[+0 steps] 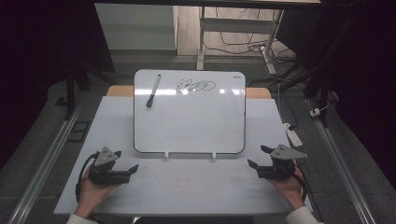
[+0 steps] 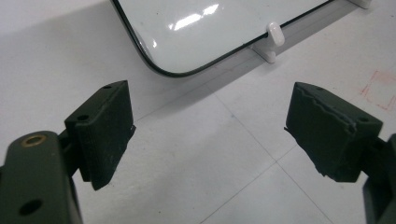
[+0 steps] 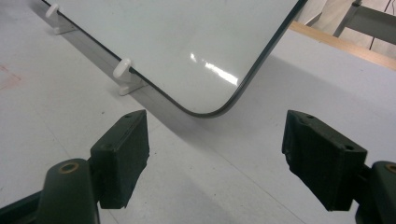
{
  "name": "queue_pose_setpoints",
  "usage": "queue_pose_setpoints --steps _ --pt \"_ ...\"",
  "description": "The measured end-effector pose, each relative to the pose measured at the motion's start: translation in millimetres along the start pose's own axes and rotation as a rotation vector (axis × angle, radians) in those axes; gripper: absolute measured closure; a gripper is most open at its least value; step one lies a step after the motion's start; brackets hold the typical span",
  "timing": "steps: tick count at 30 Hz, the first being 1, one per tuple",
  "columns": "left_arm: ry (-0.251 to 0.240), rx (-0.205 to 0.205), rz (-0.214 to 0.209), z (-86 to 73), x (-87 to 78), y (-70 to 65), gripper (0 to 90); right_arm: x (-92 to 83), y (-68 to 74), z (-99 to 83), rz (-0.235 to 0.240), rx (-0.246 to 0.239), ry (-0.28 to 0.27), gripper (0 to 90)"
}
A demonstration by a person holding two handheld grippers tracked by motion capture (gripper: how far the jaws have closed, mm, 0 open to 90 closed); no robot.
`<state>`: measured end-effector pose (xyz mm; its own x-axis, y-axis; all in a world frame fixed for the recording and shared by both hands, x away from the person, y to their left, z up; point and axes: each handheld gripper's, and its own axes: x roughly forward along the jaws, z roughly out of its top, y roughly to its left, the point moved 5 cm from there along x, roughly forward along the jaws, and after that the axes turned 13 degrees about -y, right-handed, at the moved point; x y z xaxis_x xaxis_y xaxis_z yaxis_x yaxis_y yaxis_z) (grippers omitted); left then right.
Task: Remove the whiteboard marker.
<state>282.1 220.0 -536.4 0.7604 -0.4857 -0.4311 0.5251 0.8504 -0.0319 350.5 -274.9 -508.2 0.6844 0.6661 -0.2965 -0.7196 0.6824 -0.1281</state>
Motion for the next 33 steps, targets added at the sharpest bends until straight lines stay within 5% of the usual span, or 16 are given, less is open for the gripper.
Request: queue_pose_setpoints --steps 10,22,33 --pt "0.009 0.014 0.02 -2.8 -7.2 -0.6 17.5 5.8 5.6 -2.2 0.002 -0.03 0.024 23.1" --pt "0.003 0.021 0.043 5.6 -12.7 -3.1 18.8 5.3 6.6 -1.6 0.0 -0.012 0.023 24.5" --pt "-0.04 0.044 0.052 57.0 -7.9 2.0 20.2 4.6 7.8 0.3 0.002 -0.002 0.016 24.6"
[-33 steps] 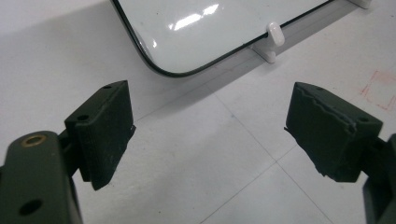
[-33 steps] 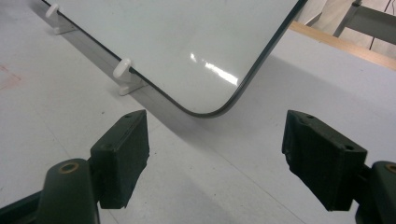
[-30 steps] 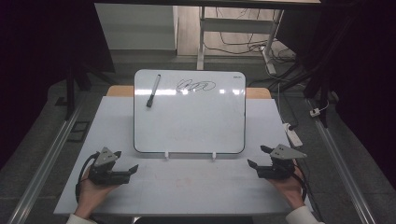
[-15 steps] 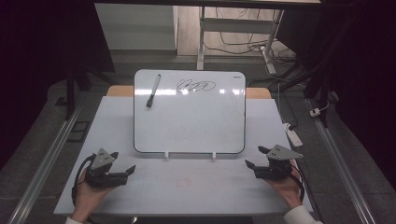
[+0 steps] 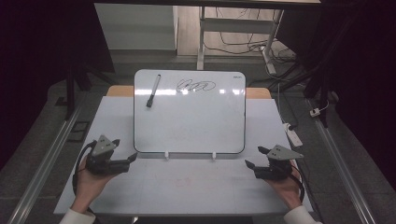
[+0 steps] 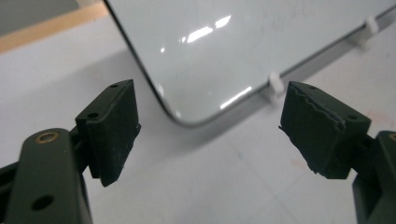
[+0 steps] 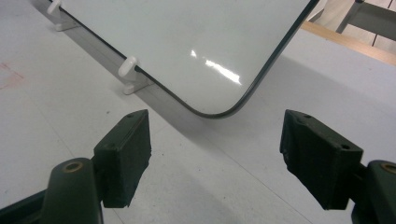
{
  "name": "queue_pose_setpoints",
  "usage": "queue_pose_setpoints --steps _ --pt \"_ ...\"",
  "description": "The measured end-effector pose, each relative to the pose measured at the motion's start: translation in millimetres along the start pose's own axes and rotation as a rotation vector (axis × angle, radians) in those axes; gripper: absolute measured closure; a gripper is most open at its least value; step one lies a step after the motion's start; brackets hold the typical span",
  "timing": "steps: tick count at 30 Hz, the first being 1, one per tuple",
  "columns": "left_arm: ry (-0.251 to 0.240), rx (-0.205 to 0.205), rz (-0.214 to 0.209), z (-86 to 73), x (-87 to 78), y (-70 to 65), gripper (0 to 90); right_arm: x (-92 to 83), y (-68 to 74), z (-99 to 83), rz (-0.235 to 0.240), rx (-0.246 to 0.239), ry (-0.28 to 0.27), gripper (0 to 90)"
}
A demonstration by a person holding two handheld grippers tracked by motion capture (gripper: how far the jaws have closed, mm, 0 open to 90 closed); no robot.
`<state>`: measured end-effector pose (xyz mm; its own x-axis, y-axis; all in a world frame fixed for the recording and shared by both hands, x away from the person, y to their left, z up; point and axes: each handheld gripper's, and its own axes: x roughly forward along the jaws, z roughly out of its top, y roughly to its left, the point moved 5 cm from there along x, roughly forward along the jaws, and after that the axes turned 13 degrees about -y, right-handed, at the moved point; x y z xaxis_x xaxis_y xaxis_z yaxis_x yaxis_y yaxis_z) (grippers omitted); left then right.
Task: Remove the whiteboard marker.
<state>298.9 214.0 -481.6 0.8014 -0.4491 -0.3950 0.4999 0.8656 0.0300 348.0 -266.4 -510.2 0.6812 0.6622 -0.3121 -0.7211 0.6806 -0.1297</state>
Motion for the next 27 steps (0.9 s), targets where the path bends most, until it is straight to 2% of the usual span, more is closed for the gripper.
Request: queue_pose_setpoints --steps 6,9,17,27 --pt "-0.004 0.01 0.007 41.3 23.0 11.6 20.6 1.1 1.1 -2.2 0.004 0.0 0.012 24.5" --pt "0.004 0.011 0.026 57.7 37.6 19.7 21.0 1.8 0.4 -4.4 0.006 0.005 0.021 24.5" --pt "0.016 0.036 0.076 91.5 73.1 35.7 24.2 1.8 -0.2 -6.0 0.006 0.011 0.026 24.5" --pt "0.008 0.1 0.127 133.3 109.3 45.5 32.2 4.3 1.4 -8.5 0.012 0.016 0.036 24.6"
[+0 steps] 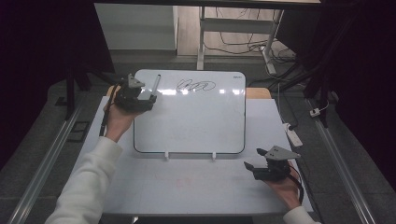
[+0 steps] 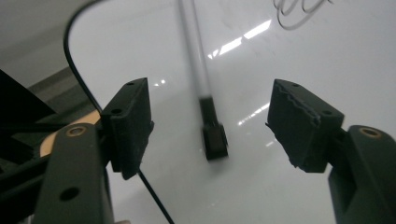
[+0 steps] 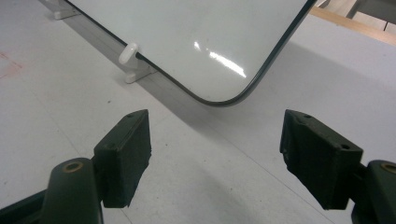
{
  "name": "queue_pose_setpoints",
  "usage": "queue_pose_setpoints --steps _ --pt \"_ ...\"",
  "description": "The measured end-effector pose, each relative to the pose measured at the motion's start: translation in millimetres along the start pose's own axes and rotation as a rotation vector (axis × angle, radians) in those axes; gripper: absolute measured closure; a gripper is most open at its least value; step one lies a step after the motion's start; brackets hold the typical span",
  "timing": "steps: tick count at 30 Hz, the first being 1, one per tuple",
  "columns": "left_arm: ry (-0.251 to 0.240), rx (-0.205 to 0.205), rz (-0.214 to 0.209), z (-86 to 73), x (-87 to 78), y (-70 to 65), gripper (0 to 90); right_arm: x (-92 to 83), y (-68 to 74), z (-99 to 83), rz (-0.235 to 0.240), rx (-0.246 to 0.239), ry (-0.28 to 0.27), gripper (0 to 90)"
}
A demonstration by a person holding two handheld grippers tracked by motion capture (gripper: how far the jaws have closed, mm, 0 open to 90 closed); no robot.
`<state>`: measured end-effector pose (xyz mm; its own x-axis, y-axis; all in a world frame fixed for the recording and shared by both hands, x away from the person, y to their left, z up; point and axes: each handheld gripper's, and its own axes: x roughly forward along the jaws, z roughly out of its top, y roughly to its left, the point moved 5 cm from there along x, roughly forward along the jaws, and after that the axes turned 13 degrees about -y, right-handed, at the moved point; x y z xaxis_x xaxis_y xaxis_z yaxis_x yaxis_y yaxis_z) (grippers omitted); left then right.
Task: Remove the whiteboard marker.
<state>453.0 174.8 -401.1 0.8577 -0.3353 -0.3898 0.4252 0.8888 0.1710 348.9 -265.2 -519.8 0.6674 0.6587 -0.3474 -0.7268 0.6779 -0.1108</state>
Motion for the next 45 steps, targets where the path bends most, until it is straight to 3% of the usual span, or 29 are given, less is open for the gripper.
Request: queue_pose_setpoints --steps 4,6,12,16,23,27,32,38,45 --pt "-0.002 0.006 0.027 11.4 10.7 6.3 36.5 0.1 -0.1 -1.1 0.0 0.003 0.004 24.7" --pt "-0.007 -0.017 0.033 16.2 15.8 9.6 37.1 0.1 -0.5 -1.2 0.001 0.0 0.004 24.7" --pt "0.008 -0.02 0.043 21.6 30.7 14.9 41.7 0.8 -1.0 -2.6 0.001 0.005 0.01 24.7" --pt "0.006 -0.031 0.036 22.8 39.7 12.8 43.6 1.0 -1.2 -3.4 -0.001 0.008 0.016 24.7" --pt "0.01 0.003 0.052 23.0 51.0 7.0 56.0 0.9 -2.5 -4.7 -0.003 0.011 0.019 24.7" --pt "0.028 0.045 0.074 22.4 54.1 1.4 63.9 0.5 -2.5 -5.2 -0.009 0.006 0.024 24.7" --pt "0.028 0.049 0.089 23.2 55.4 -0.8 76.7 0.2 -2.4 -4.8 -0.015 0.002 0.024 24.7" --pt "0.019 0.001 0.056 23.1 56.1 -2.3 80.6 -0.2 -2.9 -4.6 -0.021 0.0 0.024 24.7" --pt "0.015 0.0 0.053 24.5 51.6 -2.1 81.7 -1.7 -4.8 -4.9 -0.034 0.002 0.023 24.8"
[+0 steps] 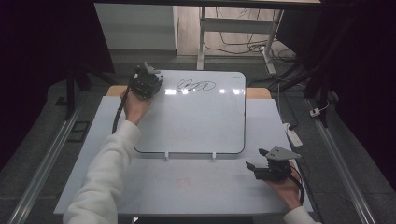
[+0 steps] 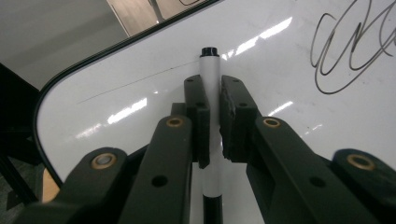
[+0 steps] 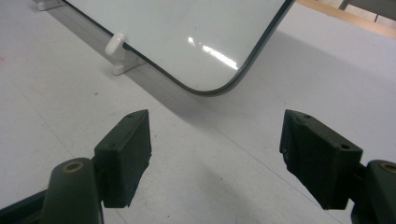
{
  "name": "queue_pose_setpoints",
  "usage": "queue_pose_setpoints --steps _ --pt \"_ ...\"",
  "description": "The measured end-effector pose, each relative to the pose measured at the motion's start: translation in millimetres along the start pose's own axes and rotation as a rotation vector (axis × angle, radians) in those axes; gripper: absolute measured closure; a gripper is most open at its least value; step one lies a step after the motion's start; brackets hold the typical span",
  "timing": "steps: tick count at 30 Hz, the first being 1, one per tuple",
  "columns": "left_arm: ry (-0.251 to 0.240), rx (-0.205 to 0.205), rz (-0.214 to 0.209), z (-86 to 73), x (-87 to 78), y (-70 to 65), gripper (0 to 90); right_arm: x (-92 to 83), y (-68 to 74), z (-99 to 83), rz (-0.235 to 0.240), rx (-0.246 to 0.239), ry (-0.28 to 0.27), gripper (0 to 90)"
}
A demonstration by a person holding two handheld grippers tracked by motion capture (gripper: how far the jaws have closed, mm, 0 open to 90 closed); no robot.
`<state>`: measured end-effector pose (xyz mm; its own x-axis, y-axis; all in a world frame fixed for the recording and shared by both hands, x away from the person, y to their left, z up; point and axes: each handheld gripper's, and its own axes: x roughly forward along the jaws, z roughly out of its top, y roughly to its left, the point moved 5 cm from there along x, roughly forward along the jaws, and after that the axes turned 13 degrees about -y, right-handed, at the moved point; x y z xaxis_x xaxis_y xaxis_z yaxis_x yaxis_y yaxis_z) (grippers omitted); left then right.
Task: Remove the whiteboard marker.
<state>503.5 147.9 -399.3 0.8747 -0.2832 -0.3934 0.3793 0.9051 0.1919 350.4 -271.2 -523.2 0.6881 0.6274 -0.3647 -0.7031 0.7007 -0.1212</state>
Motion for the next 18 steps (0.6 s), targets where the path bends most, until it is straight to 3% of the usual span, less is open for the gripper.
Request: queue_pose_setpoints --steps 5,8,11,18 --pt "-0.028 0.012 -0.033 4.0 -19.4 -0.7 81.8 -0.7 -0.8 0.4 -0.004 -0.002 -0.007 24.8" --pt "-0.075 -0.01 -0.077 4.6 -35.9 -4.3 81.8 -0.9 -0.9 0.5 -0.007 -0.002 -0.015 24.4" --pt "-0.115 -0.007 -0.12 0.7 -52.2 -13.1 81.8 -1.6 -0.7 1.4 -0.022 -0.005 -0.038 23.9" --pt "-0.171 0.009 -0.236 -21.7 -86.7 -42.2 81.7 -0.6 4.8 4.7 0.007 0.017 -0.055 25.3"
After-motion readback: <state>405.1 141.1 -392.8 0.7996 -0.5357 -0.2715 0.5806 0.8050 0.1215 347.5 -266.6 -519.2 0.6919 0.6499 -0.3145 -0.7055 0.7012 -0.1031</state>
